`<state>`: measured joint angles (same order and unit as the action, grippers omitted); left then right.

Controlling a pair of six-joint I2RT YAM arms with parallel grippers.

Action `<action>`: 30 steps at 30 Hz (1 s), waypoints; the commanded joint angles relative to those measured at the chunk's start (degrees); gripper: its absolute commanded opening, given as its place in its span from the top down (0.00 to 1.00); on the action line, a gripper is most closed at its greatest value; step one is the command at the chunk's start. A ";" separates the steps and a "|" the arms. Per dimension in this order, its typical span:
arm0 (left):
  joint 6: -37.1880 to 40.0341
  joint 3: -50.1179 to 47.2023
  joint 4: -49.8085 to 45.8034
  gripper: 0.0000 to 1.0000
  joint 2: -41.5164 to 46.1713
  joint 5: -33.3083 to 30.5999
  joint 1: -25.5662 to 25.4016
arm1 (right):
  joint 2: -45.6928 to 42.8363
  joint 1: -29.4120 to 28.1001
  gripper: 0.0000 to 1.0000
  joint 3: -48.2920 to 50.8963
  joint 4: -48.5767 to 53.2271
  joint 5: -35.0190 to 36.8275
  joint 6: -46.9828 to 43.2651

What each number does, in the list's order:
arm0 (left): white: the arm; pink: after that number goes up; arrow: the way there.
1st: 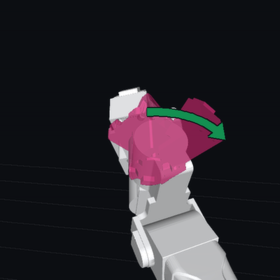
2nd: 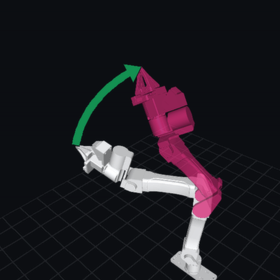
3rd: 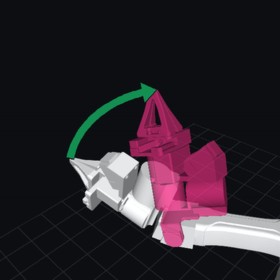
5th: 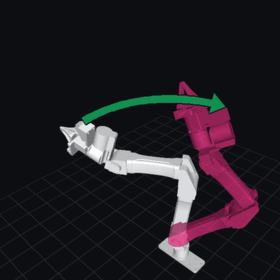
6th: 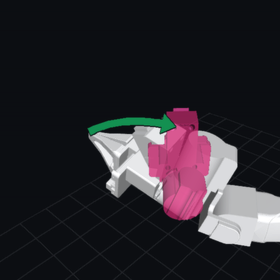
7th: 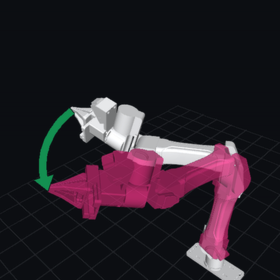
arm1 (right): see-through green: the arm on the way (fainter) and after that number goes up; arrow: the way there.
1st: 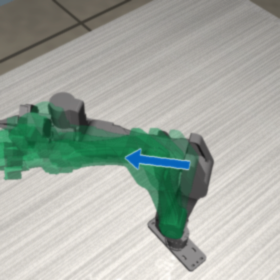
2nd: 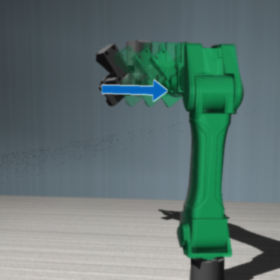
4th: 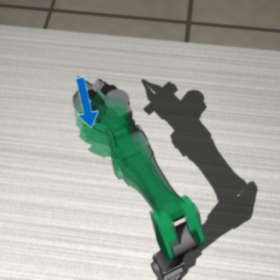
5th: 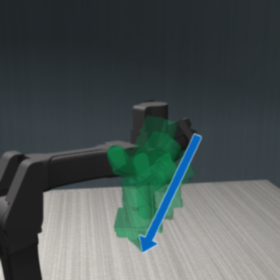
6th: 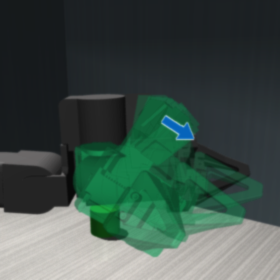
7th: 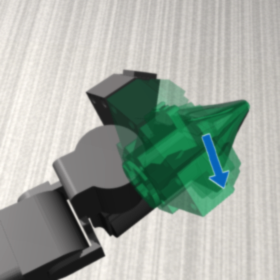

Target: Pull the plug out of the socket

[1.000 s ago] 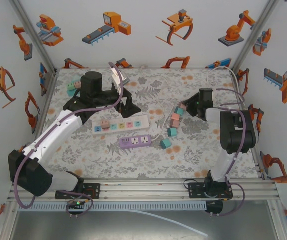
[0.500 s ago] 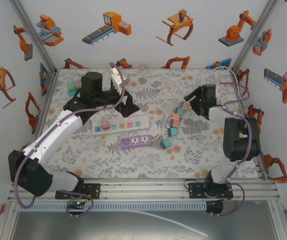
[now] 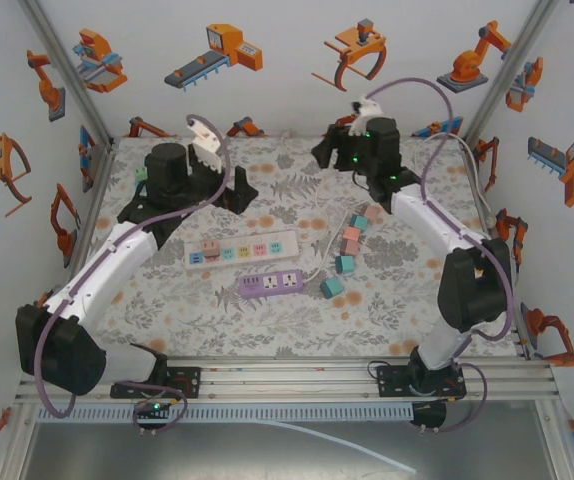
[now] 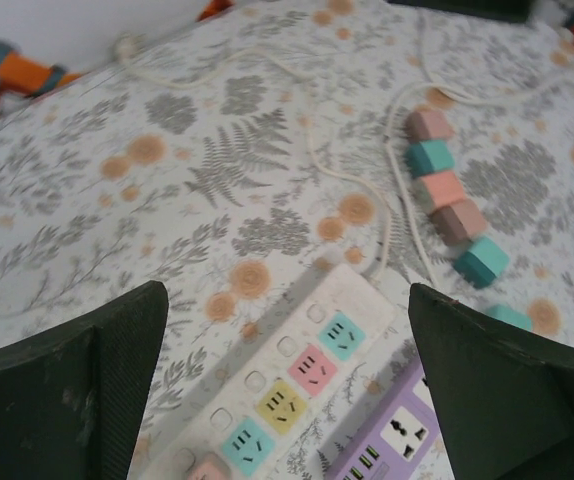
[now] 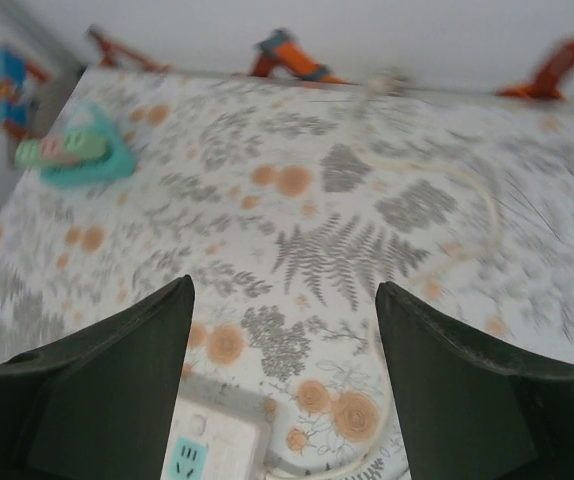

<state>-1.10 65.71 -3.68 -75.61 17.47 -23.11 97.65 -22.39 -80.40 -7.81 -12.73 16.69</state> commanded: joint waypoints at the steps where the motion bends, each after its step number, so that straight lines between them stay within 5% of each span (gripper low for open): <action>1: -10.47 -1.66 1.87 0.03 2.64 -7.04 3.49 | 3.64 -5.33 0.33 -5.47 5.24 -8.12 -18.94; 11: -32.80 -4.13 -16.03 0.03 3.52 -16.63 16.87 | 18.39 -19.68 0.30 -24.67 24.90 -19.47 -45.25; 18: -36.82 -5.77 -27.34 0.03 3.04 -19.50 20.74 | 27.72 -24.02 0.30 -33.08 29.03 -24.88 -47.71; 30: -39.96 -12.17 -27.36 0.01 -0.54 -14.91 21.71 | 35.03 -27.51 0.32 -34.02 24.26 -25.02 -42.44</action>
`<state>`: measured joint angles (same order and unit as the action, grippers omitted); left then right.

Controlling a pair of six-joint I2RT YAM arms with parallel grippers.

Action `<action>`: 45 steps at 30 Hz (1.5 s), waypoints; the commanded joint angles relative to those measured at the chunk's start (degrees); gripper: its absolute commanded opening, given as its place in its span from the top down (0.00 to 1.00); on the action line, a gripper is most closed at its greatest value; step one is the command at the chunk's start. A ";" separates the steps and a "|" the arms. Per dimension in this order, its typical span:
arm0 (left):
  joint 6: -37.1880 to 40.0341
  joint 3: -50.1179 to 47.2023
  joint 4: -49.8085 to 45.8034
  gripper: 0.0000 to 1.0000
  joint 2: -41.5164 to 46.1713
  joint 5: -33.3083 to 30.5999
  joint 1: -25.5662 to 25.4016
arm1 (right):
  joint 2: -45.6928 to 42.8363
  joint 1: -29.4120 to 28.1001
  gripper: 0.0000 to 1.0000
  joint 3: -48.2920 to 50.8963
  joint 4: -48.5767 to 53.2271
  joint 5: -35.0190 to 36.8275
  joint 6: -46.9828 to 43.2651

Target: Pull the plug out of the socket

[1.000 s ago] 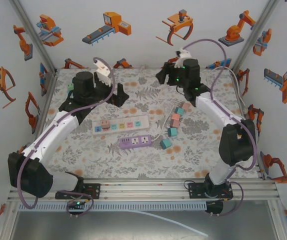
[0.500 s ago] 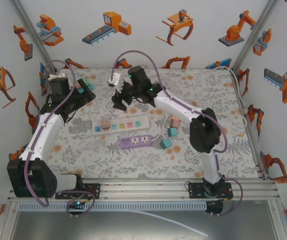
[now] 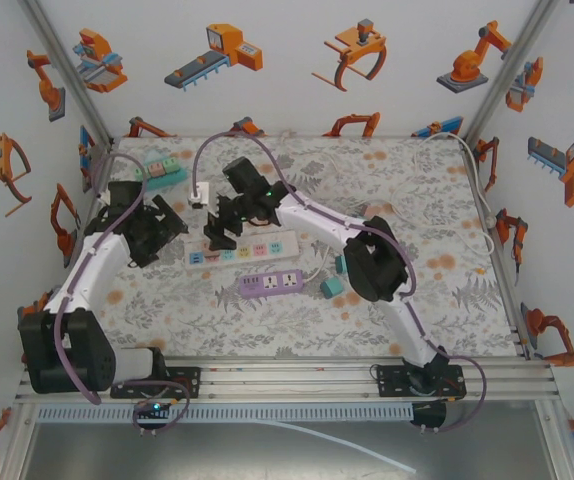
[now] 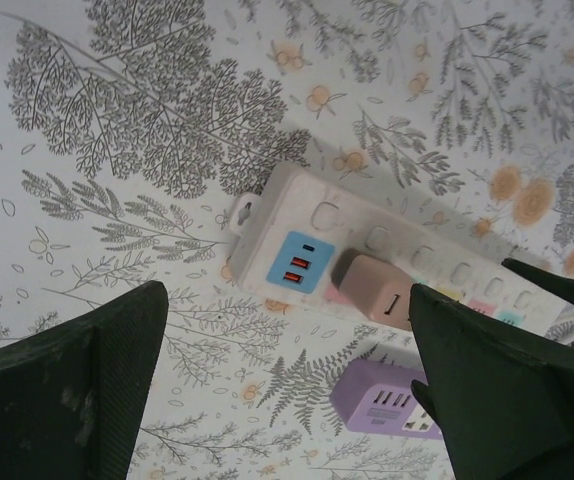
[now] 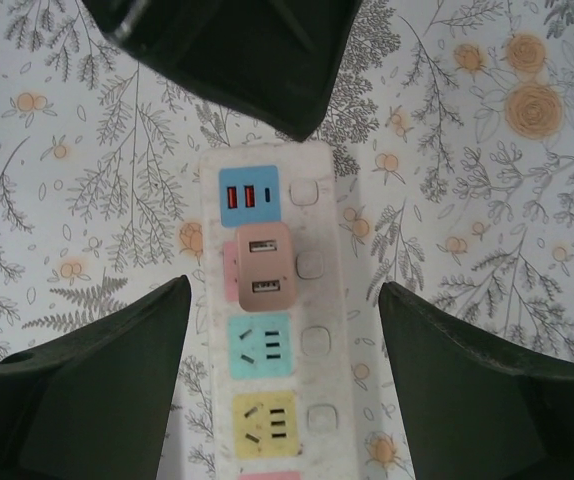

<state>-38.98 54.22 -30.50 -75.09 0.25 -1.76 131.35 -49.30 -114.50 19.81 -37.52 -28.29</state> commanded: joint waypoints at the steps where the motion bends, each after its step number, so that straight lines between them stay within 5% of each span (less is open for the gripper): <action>1: -2.15 -1.07 -0.08 0.03 -1.35 2.59 0.33 | 1.81 -0.76 0.34 0.00 -3.39 0.13 2.61; 12: -3.82 -4.12 2.34 0.38 -5.22 4.50 0.27 | 6.29 -2.18 0.52 -0.62 -6.24 -0.85 6.06; 21: -2.06 -3.31 3.15 0.51 -10.18 9.83 0.27 | 5.32 -2.18 0.66 0.51 -6.72 -1.45 5.29; 45: 1.36 -3.42 1.32 0.59 -15.96 8.45 0.44 | 4.80 -2.89 0.74 -6.13 -4.07 -3.01 1.05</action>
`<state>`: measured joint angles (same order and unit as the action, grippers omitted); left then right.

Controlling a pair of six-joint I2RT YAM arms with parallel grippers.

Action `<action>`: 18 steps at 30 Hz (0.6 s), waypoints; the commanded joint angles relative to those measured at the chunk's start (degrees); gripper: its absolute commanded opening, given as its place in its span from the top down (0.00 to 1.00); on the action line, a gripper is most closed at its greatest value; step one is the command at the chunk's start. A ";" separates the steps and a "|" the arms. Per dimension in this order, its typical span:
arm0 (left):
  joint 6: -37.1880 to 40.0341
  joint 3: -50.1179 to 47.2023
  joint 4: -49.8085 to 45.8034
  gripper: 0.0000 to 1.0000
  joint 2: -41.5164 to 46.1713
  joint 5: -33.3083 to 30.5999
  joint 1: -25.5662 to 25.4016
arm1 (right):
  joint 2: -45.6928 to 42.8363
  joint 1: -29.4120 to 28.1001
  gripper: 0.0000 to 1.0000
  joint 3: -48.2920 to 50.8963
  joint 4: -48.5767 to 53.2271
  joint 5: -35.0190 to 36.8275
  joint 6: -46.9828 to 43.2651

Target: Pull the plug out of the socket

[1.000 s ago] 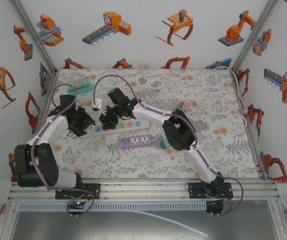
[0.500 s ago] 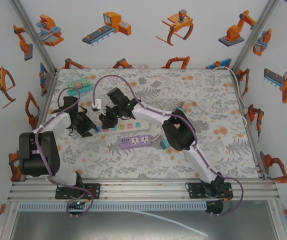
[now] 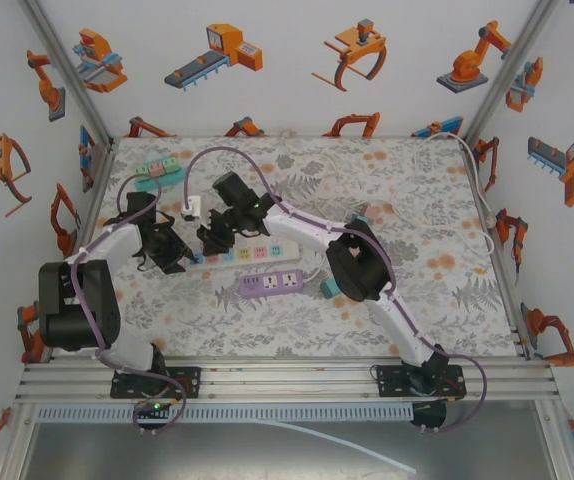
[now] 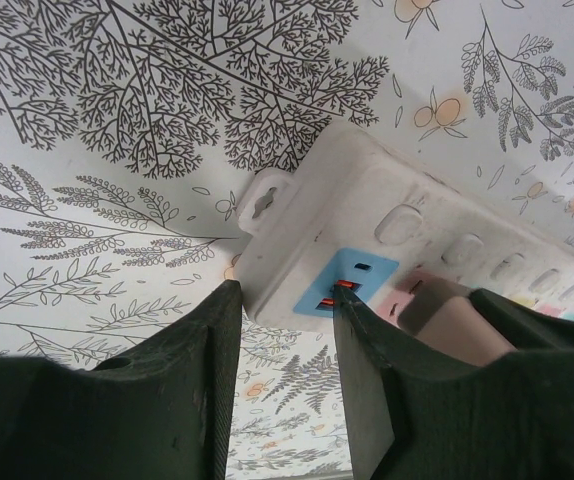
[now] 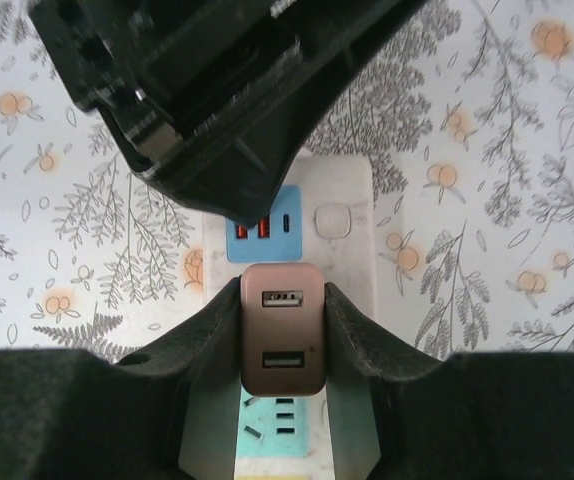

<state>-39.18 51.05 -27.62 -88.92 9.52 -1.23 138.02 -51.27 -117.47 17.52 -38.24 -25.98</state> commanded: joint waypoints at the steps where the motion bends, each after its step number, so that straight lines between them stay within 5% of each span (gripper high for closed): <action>1: 1.55 -0.25 -1.65 0.59 -2.15 -0.87 -0.08 | -1.87 -0.94 0.74 -3.12 -1.82 -2.38 -1.27; 13: 1.85 1.05 -2.58 0.61 -0.66 -0.67 0.09 | -4.34 -0.94 0.75 -3.03 -2.98 -1.08 -0.74; 18: 3.20 4.49 -3.84 0.61 1.60 0.48 0.09 | -8.46 -0.30 0.76 -0.35 -8.11 1.19 6.03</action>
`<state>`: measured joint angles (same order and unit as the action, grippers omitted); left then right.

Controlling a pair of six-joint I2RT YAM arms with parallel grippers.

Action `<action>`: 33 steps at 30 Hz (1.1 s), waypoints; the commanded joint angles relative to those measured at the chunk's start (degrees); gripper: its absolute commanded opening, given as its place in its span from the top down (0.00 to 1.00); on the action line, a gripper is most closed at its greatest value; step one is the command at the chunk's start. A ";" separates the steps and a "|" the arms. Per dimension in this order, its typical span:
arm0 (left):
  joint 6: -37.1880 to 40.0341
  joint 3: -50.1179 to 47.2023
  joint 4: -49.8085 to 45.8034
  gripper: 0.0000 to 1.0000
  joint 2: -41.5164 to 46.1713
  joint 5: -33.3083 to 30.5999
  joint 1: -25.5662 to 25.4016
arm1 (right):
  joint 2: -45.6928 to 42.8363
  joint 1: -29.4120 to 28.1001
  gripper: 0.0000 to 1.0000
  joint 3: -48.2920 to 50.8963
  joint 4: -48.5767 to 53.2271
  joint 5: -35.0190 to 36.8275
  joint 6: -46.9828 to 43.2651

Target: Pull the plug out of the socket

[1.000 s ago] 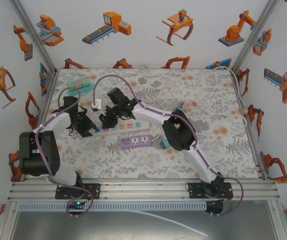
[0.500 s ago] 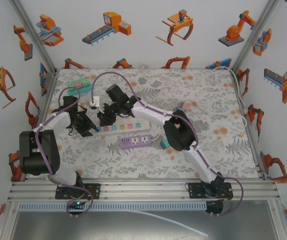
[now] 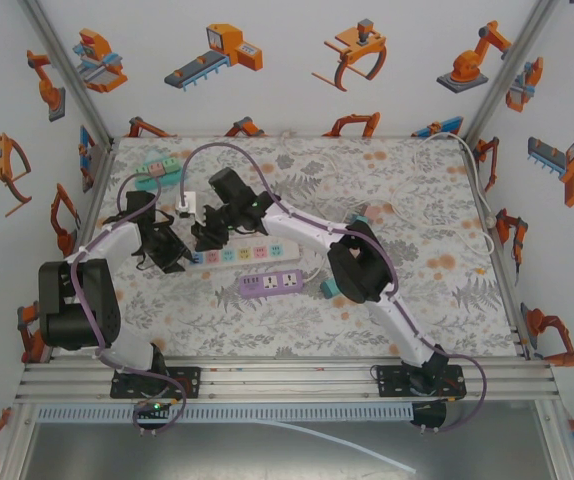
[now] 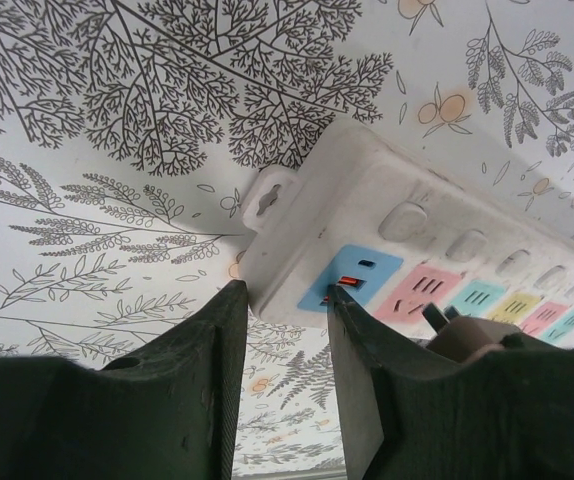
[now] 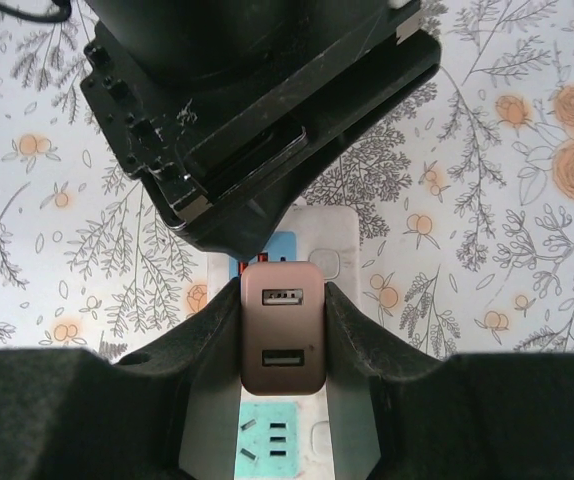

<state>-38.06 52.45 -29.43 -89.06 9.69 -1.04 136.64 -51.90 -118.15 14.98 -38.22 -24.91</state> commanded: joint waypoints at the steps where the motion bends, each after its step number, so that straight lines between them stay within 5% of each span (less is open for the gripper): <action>1: 2.33 3.92 -2.21 0.61 2.43 0.40 -0.10 | -8.40 0.60 0.76 1.74 -7.06 2.06 6.89; 10: 9.30 8.92 0.28 0.58 8.14 9.41 -2.51 | -22.78 4.33 0.77 15.73 -14.62 14.36 19.36; 20: 14.77 12.29 21.28 0.53 10.79 25.78 -12.05 | -36.94 15.69 0.79 28.94 -18.58 22.54 46.26; 33: 34.13 18.26 23.92 0.27 7.71 40.59 -24.96 | -60.89 33.41 0.82 62.89 -25.85 30.68 69.78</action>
<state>-10.55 68.69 -7.29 -80.68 44.88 -25.10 80.38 -21.41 -59.66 -6.37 -10.92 36.84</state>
